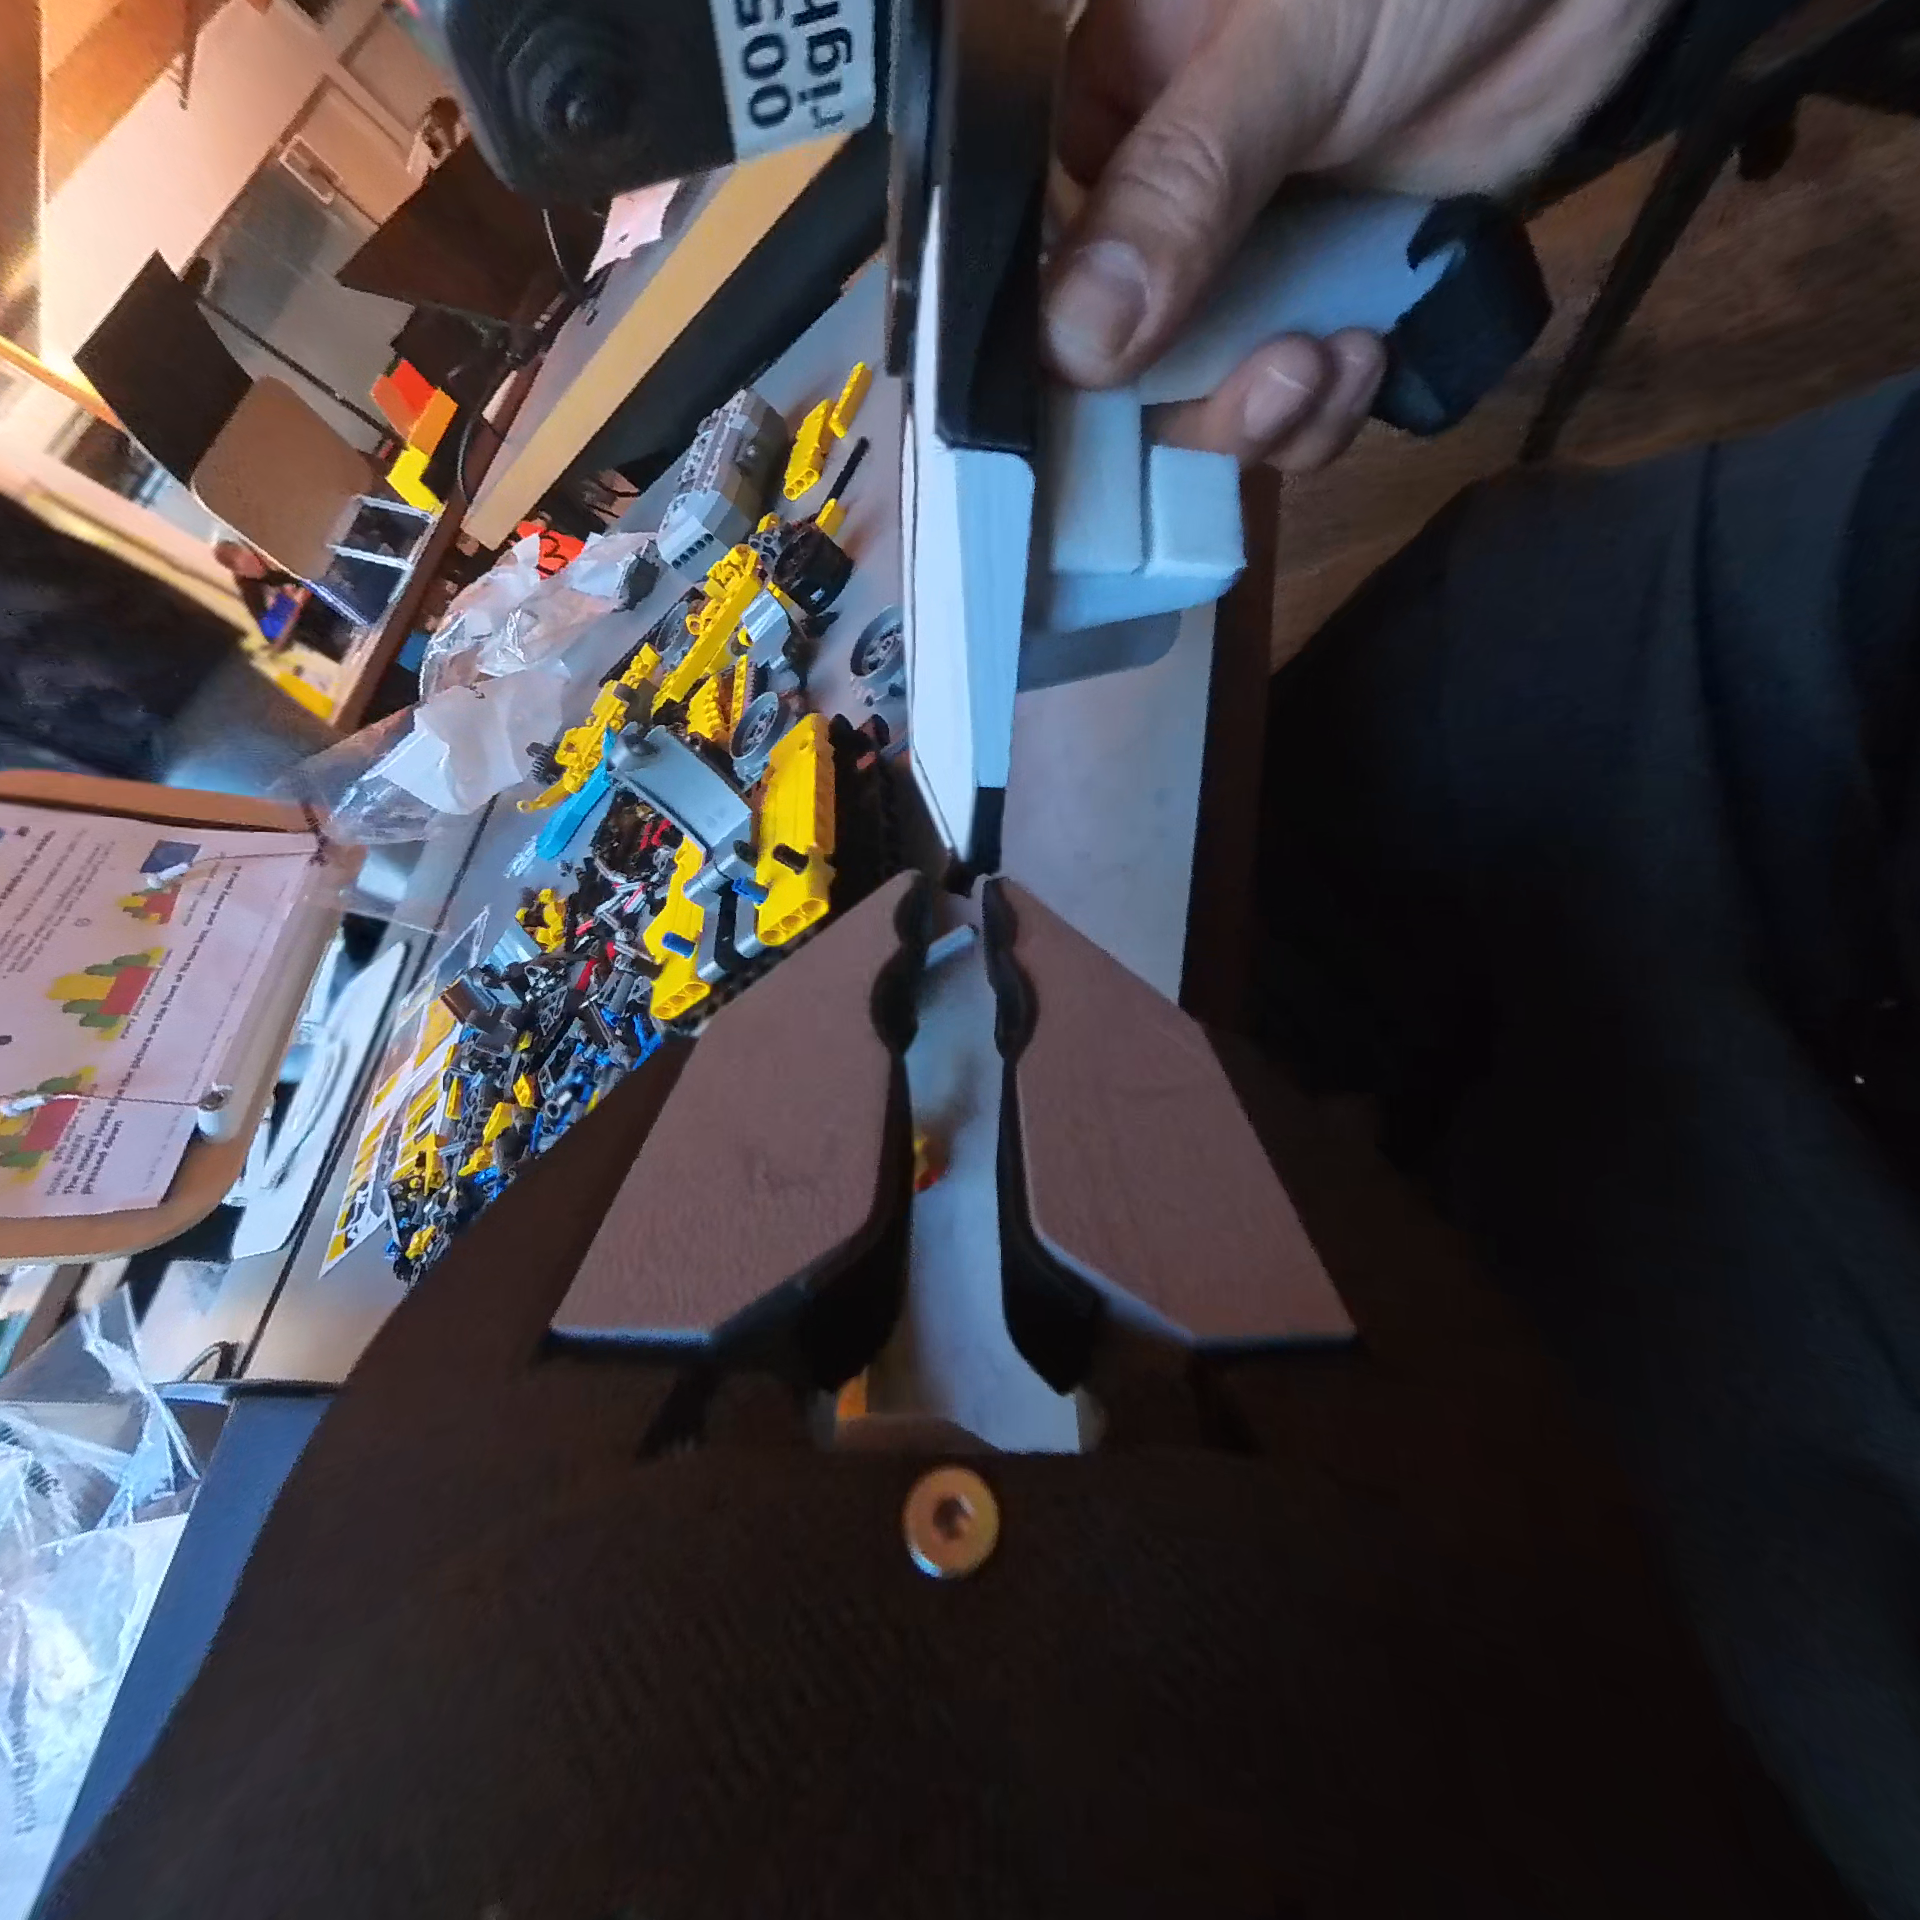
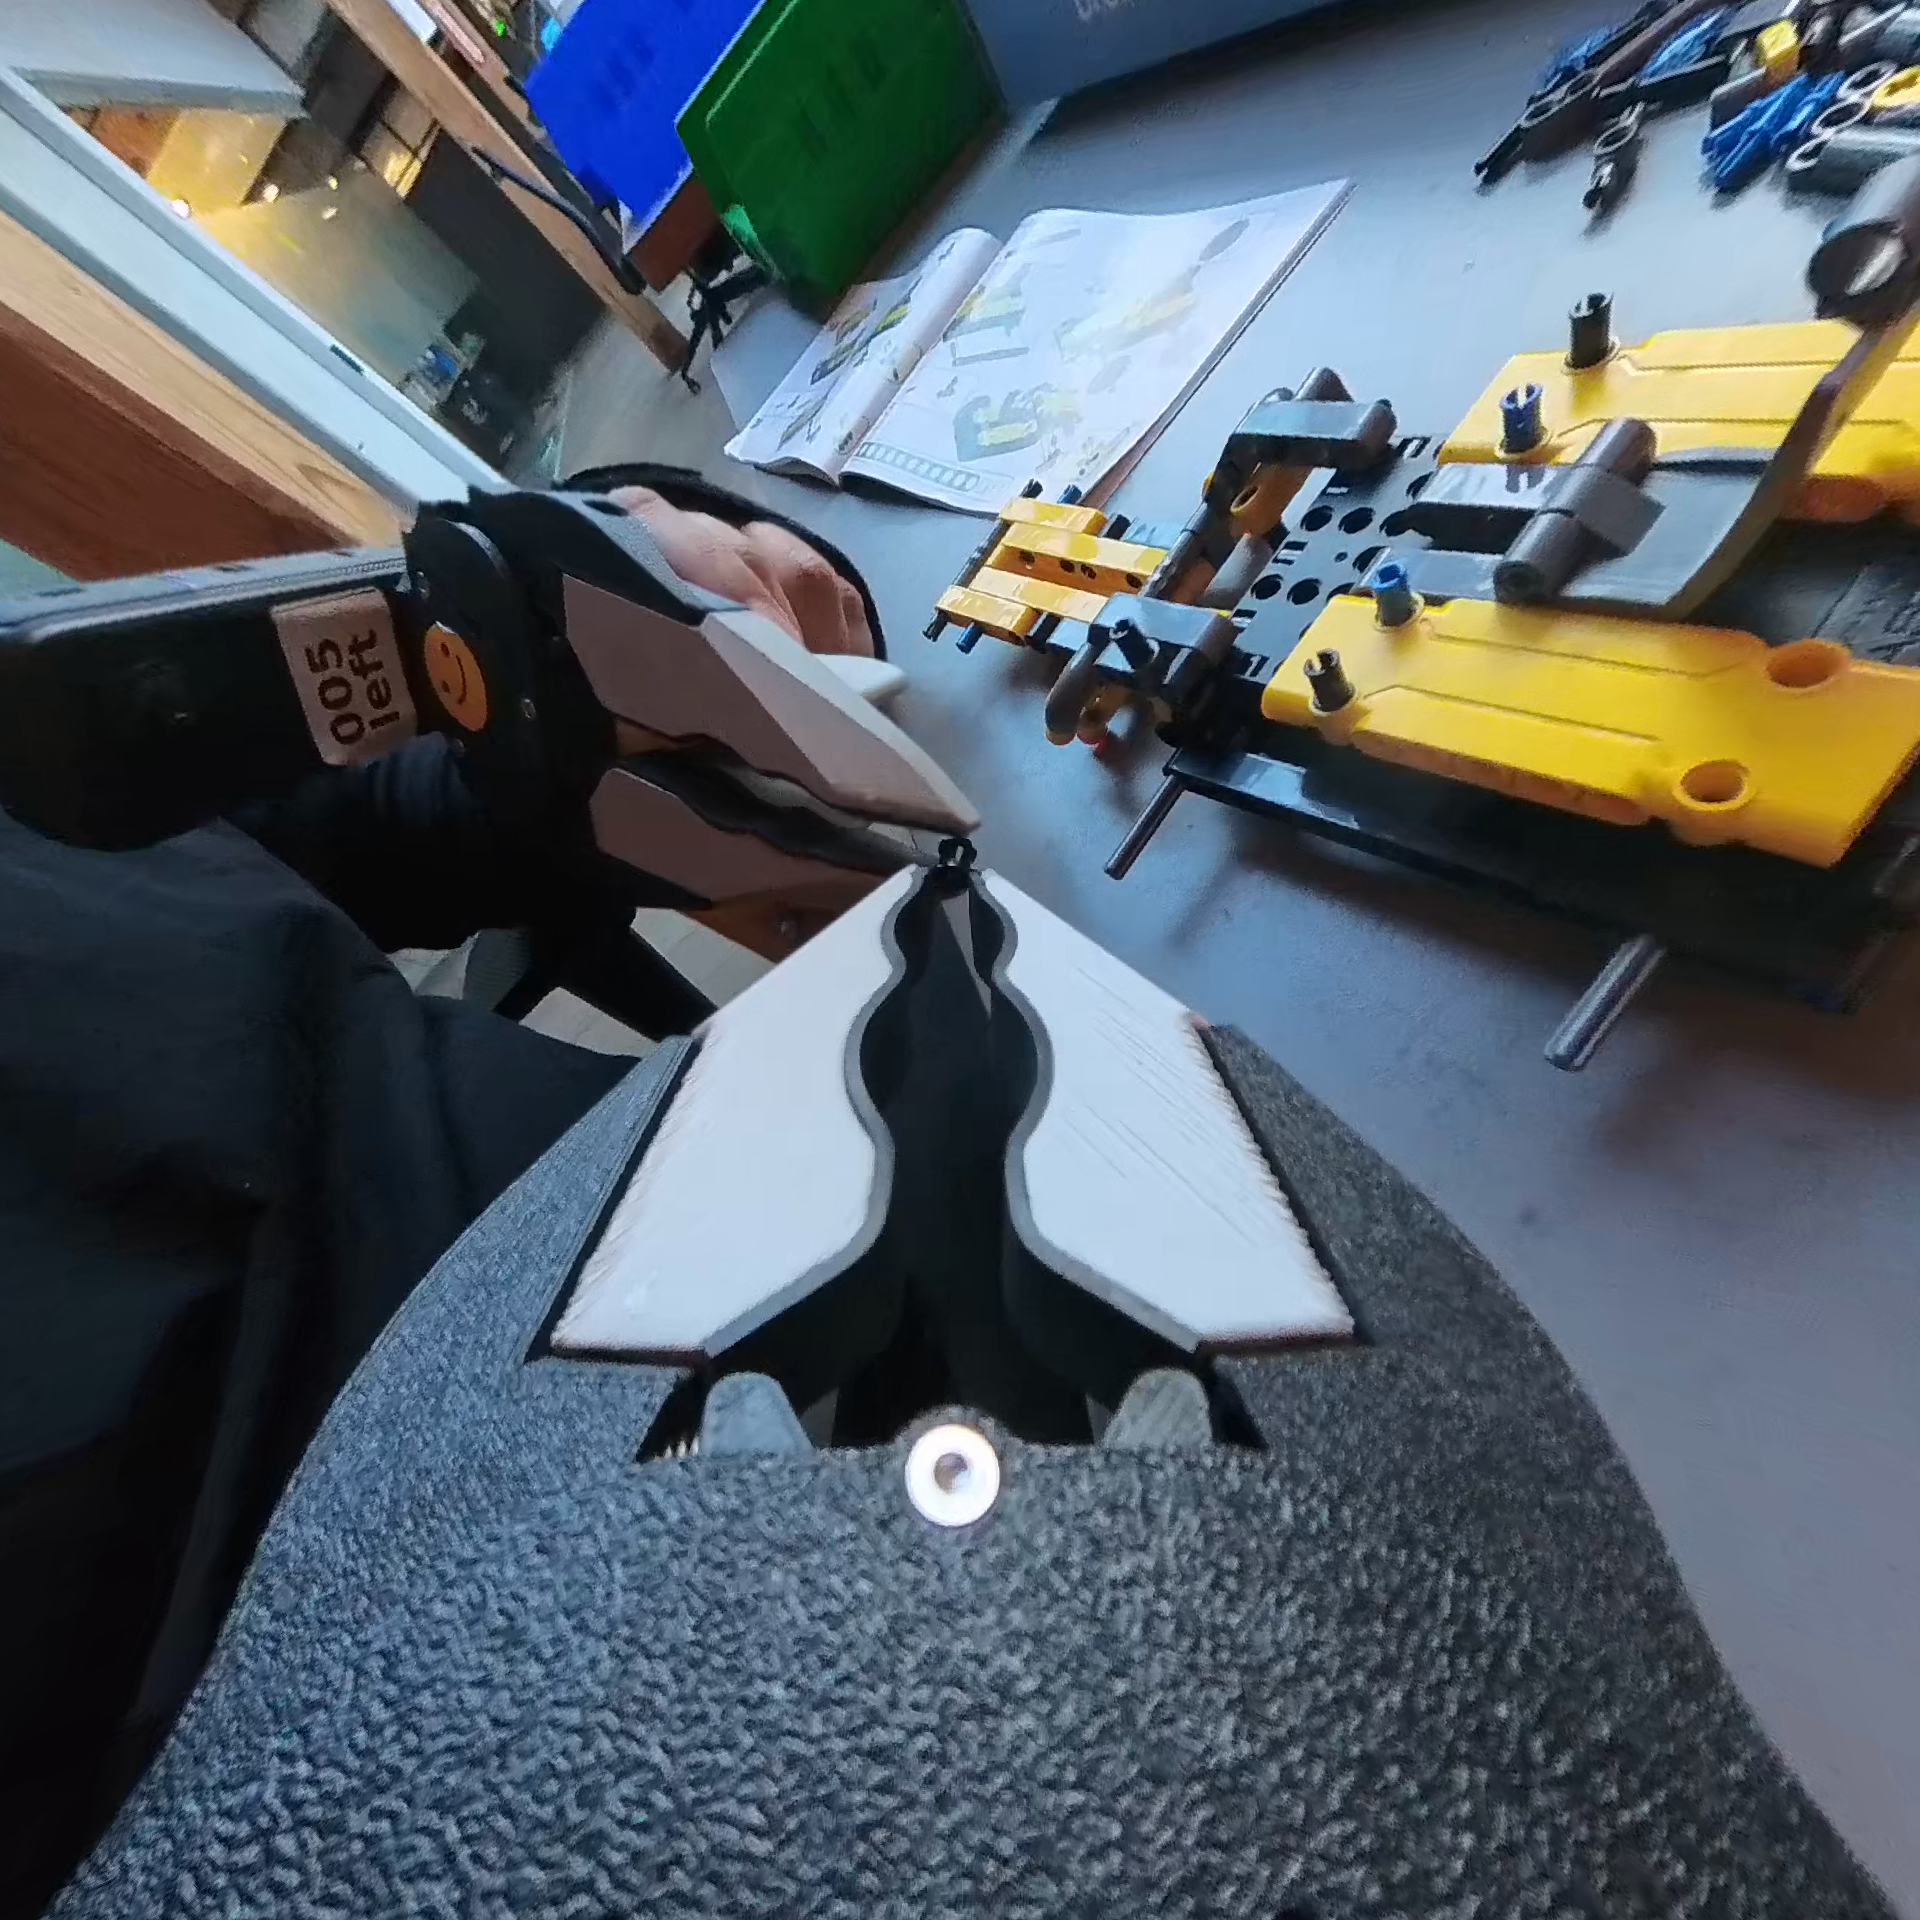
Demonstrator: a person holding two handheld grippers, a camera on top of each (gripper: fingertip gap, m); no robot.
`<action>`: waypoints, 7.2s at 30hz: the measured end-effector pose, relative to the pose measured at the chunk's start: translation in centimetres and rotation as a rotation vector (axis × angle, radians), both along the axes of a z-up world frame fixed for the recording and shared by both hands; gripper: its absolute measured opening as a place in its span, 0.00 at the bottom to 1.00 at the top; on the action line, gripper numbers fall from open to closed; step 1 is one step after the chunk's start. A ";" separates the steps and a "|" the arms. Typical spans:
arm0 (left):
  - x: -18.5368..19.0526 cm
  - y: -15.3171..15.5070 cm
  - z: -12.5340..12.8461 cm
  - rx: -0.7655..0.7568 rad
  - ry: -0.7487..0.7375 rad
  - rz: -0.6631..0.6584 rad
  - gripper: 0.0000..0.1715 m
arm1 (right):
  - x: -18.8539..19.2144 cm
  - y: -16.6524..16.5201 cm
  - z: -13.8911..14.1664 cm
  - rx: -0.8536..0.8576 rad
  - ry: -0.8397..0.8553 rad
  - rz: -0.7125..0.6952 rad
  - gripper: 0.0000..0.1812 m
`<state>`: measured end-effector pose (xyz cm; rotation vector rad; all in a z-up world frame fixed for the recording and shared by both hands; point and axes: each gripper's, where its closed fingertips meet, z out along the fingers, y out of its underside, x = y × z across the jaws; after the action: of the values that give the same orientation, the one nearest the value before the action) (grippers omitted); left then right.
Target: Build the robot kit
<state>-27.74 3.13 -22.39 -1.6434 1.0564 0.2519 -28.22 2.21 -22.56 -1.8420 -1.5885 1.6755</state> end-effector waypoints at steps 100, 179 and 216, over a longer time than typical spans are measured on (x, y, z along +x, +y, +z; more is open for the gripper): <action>1.2 -1.0 4.4 0.148 -0.165 -0.171 0.02 | 0.9 -1.1 4.8 0.220 0.358 0.197 0.01; -0.7 1.2 3.2 -0.040 -0.361 -0.003 0.10 | 0.0 1.6 4.2 0.623 0.374 0.014 0.00; -1.7 1.1 2.6 -0.296 -0.425 0.107 0.12 | 0.2 1.7 6.9 -0.064 0.282 -0.014 0.00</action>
<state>-29.45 4.27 -19.77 -1.9128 0.7057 -0.1901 -28.04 3.87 -15.62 -1.5547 -1.4191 1.9010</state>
